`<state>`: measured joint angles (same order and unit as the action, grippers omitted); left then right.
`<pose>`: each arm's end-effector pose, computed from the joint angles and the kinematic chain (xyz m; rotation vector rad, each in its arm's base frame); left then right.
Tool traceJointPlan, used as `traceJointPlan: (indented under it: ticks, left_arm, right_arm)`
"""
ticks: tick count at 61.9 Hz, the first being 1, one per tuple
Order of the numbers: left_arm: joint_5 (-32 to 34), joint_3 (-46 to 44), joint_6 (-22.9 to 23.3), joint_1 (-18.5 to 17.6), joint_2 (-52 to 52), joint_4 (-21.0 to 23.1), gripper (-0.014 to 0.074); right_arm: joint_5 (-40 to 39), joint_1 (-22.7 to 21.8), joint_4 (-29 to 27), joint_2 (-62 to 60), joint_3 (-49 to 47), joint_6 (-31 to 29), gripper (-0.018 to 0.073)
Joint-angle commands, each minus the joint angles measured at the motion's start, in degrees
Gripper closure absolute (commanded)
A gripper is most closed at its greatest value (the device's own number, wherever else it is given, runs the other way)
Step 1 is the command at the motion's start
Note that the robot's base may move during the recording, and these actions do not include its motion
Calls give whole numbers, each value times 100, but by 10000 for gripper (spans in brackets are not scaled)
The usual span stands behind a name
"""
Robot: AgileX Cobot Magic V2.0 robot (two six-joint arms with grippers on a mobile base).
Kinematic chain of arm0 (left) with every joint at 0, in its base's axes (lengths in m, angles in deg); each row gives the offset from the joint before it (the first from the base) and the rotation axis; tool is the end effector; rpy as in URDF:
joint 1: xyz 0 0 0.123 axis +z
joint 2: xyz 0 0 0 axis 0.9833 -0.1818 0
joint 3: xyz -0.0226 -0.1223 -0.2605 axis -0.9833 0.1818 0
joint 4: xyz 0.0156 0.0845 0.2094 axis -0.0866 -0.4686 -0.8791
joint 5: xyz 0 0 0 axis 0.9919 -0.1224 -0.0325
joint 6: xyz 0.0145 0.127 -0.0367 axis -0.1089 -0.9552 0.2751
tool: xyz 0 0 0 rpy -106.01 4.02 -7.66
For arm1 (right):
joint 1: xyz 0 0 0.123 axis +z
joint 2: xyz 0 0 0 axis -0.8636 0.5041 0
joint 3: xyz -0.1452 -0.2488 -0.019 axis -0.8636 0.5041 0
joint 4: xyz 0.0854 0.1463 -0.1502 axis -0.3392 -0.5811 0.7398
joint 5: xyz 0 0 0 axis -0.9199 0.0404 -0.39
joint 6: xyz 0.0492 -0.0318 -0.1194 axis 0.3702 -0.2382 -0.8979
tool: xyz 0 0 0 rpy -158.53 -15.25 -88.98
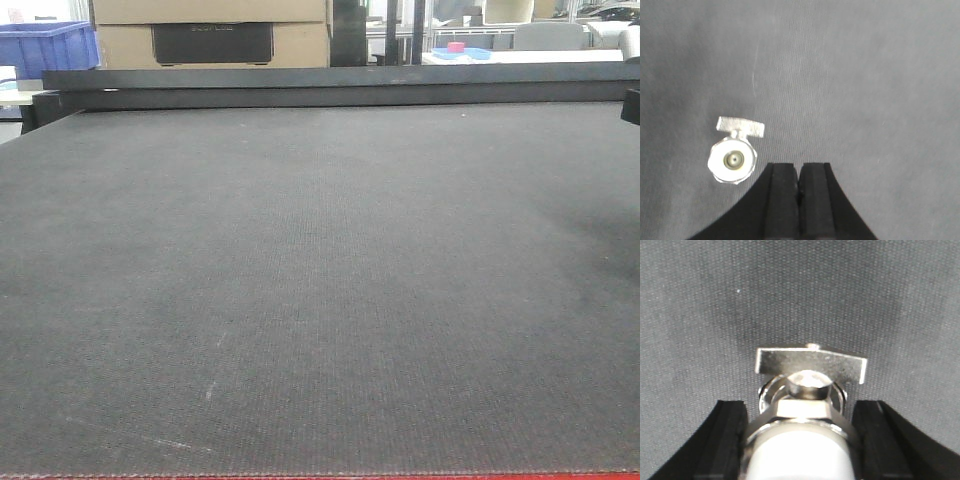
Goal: Place valve from conveyor to right shelf box
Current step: 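Center left and right grippers over one silver valve each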
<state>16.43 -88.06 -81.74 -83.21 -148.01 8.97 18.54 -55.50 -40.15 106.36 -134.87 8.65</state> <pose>0.2578 -0.0269 0.3261 -0.0813 2.6130 -0.1761 0.2887 0.0315 0.2212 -0.0800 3.0902 0.1217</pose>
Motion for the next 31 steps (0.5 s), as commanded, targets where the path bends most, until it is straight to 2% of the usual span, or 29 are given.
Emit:
traceJointPlan:
  ticks: [1,6,13,19,25,31]
  left_arm:
    - [-264,-297,45,7,-334,-176,659]
    - [-407,-490,34,7,-610,-369,546]
    - [-515,-585,-24,7,-895,-627,341]
    - [-596,-585,-395,7,-1070,-682,206]
    - [-619,-585,-684,7,-1237,-691,148]
    - [-619,-585,-778,64,-1401,-705,140]
  right_arm:
    - [-62,-24,-39,11,31,2,727]
    - [-62,-24,-59,11,31,2,727]
    - [-74,-24,-53,11,31,2,727]
    - [-103,-24,-53,11,31,2,727]
    - [-126,-24,-53,11,31,2,727]
    - [-124,-24,-53,11,44,2,727]
